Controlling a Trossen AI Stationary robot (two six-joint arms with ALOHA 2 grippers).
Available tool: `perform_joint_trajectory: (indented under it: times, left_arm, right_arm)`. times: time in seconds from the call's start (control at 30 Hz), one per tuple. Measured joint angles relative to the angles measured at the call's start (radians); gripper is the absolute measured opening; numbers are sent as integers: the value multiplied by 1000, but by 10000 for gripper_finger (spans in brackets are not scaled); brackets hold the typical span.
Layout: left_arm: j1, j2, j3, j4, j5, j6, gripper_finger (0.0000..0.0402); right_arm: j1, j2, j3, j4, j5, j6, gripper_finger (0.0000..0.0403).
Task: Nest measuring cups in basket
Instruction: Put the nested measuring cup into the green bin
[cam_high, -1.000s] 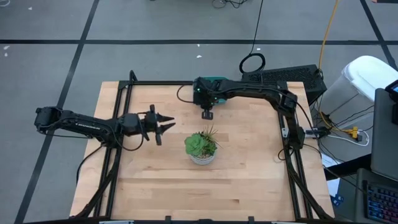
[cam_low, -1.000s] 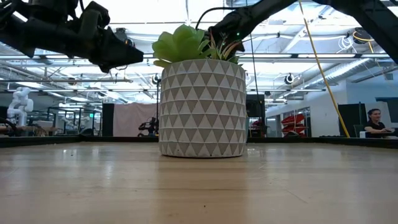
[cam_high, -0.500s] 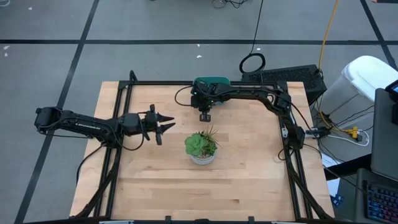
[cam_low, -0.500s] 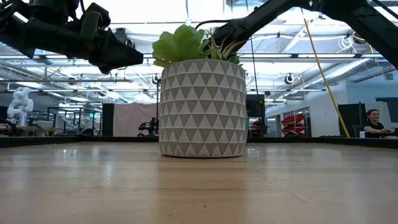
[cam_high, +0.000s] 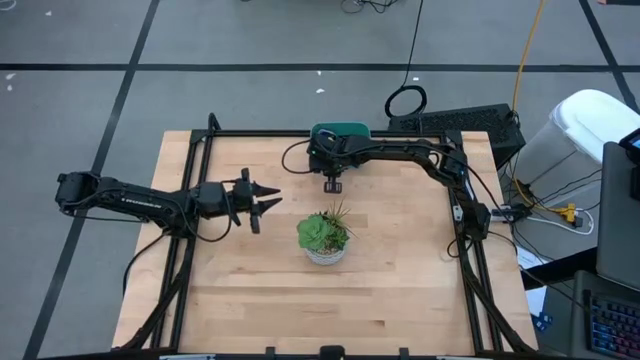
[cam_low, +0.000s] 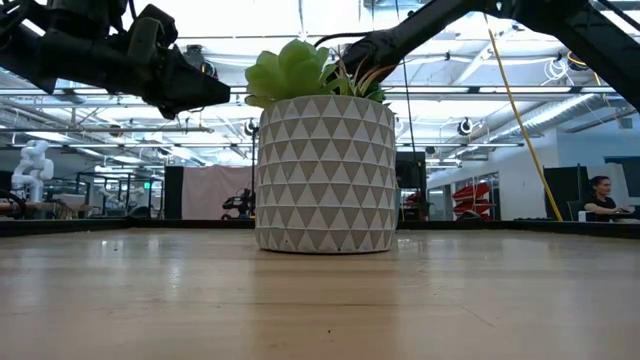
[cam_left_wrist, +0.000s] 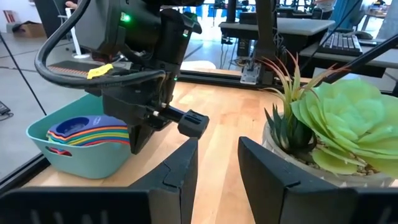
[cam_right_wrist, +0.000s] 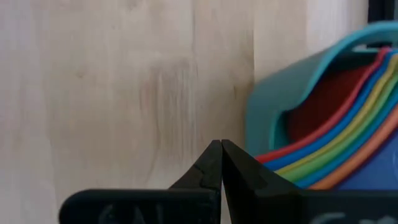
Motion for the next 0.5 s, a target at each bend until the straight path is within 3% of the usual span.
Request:
perform_joint_trajectory:
  times: [0.5]
  left_arm:
    - [0,0,0,-12,3,1,118]
  right_arm:
    - [-1,-11,42,-40,135,8,0]
